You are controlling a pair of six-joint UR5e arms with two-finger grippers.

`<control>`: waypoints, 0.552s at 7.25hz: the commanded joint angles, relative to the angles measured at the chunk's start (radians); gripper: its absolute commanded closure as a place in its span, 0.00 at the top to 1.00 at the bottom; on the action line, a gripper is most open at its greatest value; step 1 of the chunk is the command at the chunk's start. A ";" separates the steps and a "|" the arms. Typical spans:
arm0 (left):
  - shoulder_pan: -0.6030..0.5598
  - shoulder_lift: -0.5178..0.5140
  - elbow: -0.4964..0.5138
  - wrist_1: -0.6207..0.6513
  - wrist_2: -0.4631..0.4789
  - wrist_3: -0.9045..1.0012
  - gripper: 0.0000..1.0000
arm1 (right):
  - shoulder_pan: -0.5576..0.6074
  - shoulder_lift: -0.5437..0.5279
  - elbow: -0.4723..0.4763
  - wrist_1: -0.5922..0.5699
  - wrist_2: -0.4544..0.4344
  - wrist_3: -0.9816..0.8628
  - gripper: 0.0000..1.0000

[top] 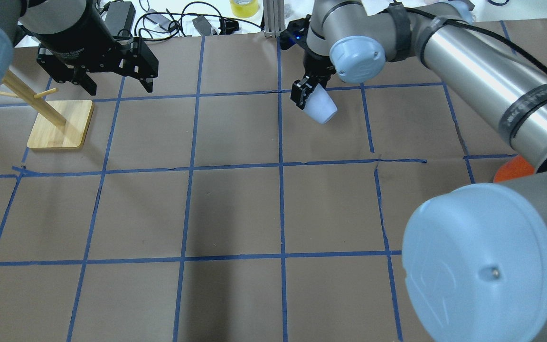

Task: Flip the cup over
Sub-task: 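Carry the cup toward the table center and set it down with the right gripper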

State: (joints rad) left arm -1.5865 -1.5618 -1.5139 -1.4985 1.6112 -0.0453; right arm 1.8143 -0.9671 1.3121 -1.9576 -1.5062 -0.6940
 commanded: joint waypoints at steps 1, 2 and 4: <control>0.005 0.005 -0.002 0.000 0.010 0.019 1.00 | 0.152 0.028 -0.011 -0.024 -0.110 -0.151 0.46; 0.003 0.005 -0.002 0.000 0.009 0.043 1.00 | 0.207 0.031 -0.007 -0.027 -0.225 -0.265 0.45; 0.005 0.009 -0.003 -0.002 0.006 0.044 1.00 | 0.244 0.048 0.019 -0.059 -0.256 -0.392 0.43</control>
State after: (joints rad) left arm -1.5822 -1.5541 -1.5165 -1.4991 1.6190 -0.0054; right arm 2.0292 -0.9311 1.3171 -1.9924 -1.7358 -1.0016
